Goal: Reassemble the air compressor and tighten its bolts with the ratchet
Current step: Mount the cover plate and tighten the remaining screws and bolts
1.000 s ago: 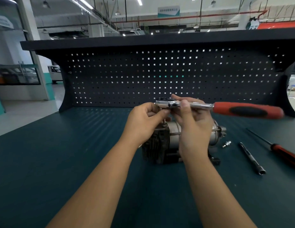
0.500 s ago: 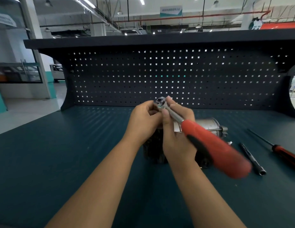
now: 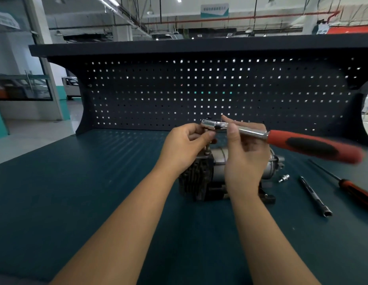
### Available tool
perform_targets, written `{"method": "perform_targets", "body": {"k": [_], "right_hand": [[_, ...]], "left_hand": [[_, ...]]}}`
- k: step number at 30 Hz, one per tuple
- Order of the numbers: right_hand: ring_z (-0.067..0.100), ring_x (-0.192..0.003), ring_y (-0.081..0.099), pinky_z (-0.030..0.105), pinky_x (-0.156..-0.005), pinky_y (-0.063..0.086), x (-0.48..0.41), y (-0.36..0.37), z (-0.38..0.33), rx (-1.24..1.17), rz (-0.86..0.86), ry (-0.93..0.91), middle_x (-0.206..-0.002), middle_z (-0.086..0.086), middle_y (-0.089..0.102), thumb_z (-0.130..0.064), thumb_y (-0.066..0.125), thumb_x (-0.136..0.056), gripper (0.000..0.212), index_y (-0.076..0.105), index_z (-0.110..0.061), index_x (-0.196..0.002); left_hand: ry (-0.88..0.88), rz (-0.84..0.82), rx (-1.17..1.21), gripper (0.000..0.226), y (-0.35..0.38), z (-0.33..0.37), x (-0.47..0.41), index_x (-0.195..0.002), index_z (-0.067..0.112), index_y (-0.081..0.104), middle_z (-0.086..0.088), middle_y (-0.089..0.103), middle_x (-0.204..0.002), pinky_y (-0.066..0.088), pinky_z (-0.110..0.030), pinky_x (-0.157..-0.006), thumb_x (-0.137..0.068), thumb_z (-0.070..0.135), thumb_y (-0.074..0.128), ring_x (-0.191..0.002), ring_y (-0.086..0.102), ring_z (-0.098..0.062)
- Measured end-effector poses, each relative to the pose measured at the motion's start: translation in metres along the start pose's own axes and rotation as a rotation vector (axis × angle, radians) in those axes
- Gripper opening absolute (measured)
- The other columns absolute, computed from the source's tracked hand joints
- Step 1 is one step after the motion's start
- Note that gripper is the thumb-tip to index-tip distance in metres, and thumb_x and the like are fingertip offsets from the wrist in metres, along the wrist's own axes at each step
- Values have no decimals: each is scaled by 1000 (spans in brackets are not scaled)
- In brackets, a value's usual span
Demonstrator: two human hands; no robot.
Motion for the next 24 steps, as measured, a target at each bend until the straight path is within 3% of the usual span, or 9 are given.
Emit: {"method": "perform_targets", "body": {"k": [2, 4, 6, 8, 10, 12, 15, 18, 24], "right_hand": [[15, -104, 65, 32, -88, 53, 8, 2, -4, 141, -8, -132, -107, 1, 68, -11, 60, -92, 12, 59, -21, -98], [28, -108, 64, 48, -94, 51, 13, 4, -7, 300, -5, -227, -111, 7, 66, -18, 59, -90, 17, 59, -6, -102], [38, -106, 63, 56, -96, 47, 16, 5, -9, 415, -12, -320, -108, 16, 67, -20, 57, -89, 28, 59, 7, -97], [40, -107, 63, 55, -97, 47, 17, 8, -15, 478, -32, -368, -108, 19, 68, -20, 56, -89, 28, 61, 7, -94], [31, -110, 63, 44, -96, 50, 17, 11, -15, 448, -74, -326, -112, 15, 67, -21, 57, -90, 17, 62, -7, -98], [14, -108, 64, 23, -91, 50, 11, 11, -12, 281, -84, -195, -112, 8, 68, -13, 59, -92, 7, 58, -19, -95], [17, -104, 67, 28, -88, 53, 0, 3, 9, -192, 31, 211, -104, 4, 72, -8, 52, -97, 20, 64, -22, -93], [25, -99, 68, 36, -88, 56, -4, 4, 28, -520, 40, 484, -104, 13, 71, -10, 45, -100, 12, 55, -9, -104], [11, -103, 65, 23, -90, 50, 4, 2, -2, 12, -3, -50, -105, 1, 69, -8, 57, -94, 22, 63, -29, -96]], "left_hand": [[1, 14, 12, 5, -8, -1, 4, -82, 22, 67, 7, 71, -68, 56, -21, -63, -83, 26, 70, -66, 66, -5], [-28, -11, 41, 7, 7, -3, 5, -81, 16, 65, 3, 69, -70, 57, -29, -78, -87, 17, 64, -76, 64, -6], [-13, 385, 142, 35, 3, -47, -12, -98, -6, 59, 12, 57, -70, 27, -41, -115, -99, -5, 24, -98, 41, -3], [-82, 590, 328, 45, 14, -73, -18, -113, -28, 40, 19, 46, -63, 2, -44, -119, -92, -17, 1, -100, 25, -16], [41, 407, -35, 28, -4, -38, -6, -86, -11, 56, 7, 54, -65, 30, -48, -112, -94, -16, 29, -95, 40, -22], [-51, 81, -53, 17, 4, -12, -1, -70, 11, 61, -8, 67, -67, 57, -42, -80, -87, 12, 65, -74, 63, -23], [-47, 39, -16, 19, -9, -4, 4, -74, 10, 64, -15, 72, -76, 56, -46, -73, -79, 26, 75, -69, 66, -25], [-26, 44, -55, 20, 0, -4, 0, -78, 11, 65, -12, 71, -73, 52, -33, -65, -79, 29, 74, -63, 62, -16], [-8, 33, -64, 14, -8, -2, 4, -84, 18, 68, 7, 72, -70, 57, -28, -70, -80, 31, 72, -68, 67, -4]]}}
Point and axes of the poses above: each hand's wrist, its own x-axis away from the middle knuckle, its own y-axis out of the palm, z = x × y, the point moved 6 cm from there along -x, towards the middle knuckle
